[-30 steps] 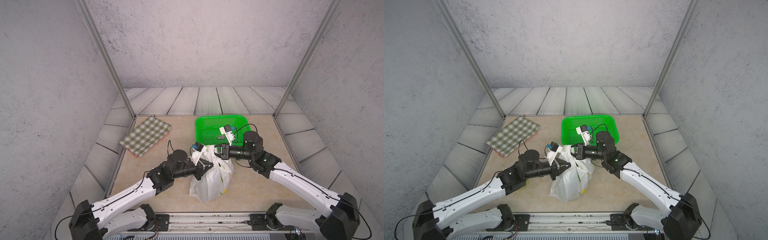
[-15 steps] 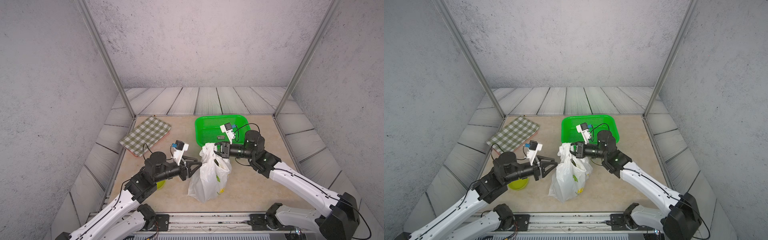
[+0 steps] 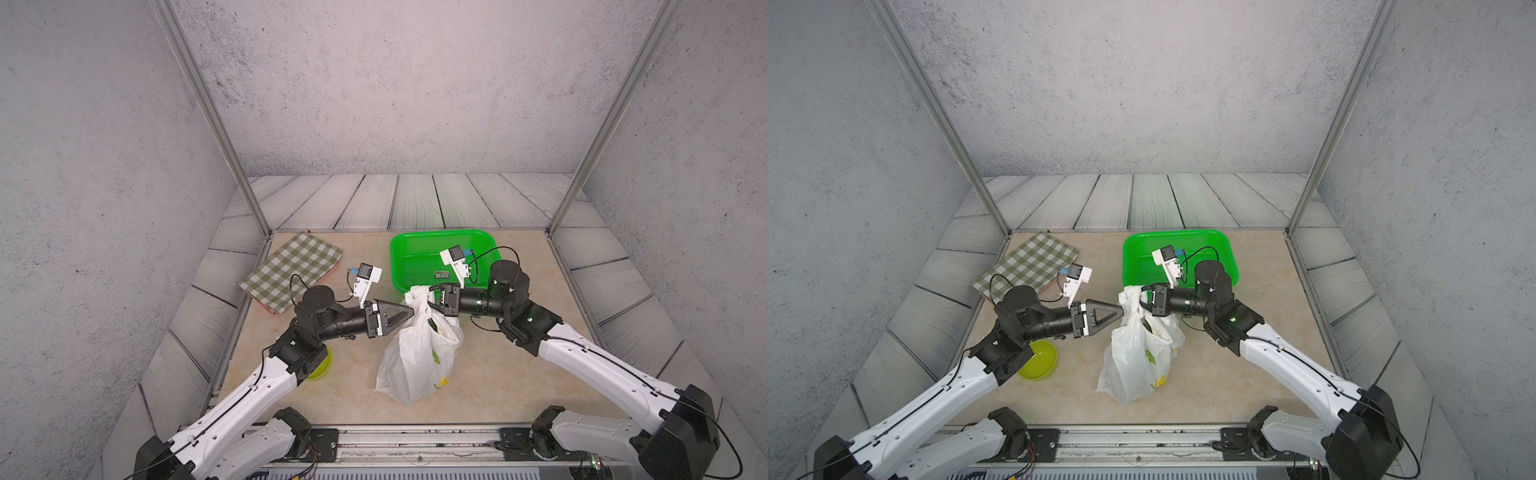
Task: Place the pineapple into a plastic bag & tie a knot
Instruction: Tie the plastic bag at the center of the board.
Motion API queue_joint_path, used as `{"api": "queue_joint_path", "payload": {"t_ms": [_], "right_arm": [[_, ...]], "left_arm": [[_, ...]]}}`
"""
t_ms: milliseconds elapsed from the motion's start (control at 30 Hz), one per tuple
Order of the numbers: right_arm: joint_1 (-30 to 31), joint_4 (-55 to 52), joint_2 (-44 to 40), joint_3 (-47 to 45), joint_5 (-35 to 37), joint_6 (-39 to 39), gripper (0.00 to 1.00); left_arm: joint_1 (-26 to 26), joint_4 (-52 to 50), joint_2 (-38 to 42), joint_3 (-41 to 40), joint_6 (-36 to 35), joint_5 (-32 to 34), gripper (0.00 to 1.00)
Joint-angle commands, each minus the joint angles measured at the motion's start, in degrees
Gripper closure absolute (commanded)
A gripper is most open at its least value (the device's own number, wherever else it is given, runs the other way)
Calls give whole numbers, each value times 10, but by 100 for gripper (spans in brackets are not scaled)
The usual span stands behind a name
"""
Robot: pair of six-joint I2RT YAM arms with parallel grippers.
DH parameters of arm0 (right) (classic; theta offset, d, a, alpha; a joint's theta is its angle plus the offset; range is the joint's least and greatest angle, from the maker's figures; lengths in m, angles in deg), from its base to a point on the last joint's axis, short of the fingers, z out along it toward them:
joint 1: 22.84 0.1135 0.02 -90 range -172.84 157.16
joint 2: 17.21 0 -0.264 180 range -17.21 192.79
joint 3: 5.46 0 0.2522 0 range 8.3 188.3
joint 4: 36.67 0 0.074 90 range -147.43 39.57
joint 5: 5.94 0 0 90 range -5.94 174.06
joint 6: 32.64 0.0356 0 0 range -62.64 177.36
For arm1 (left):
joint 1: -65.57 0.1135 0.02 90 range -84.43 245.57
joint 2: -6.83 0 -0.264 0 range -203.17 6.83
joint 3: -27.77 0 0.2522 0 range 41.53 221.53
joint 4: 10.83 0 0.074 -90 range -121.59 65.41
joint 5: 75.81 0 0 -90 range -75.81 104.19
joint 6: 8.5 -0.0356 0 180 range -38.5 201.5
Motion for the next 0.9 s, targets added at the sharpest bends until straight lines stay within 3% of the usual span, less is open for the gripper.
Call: {"api": "queue_joint_path", "payload": {"t_ms": [0,400,567,733,867], "right_arm": [[1,25,-3,21,-25,-5,100],[1,26,-6,17,-37,-8,100],[1,15,-7,15,-42,-17,100],[2,-21,-14,15,-40,-42,100],[1,-53,-22,15,-30,-62,100]], "left_arm": [[15,56,-10,14,36,-14,51],[23,65,-62,31,56,-31,59],[25,71,-66,33,62,-24,70],[29,50,-70,37,60,-14,96],[31,41,-77,37,62,-16,100]]}}
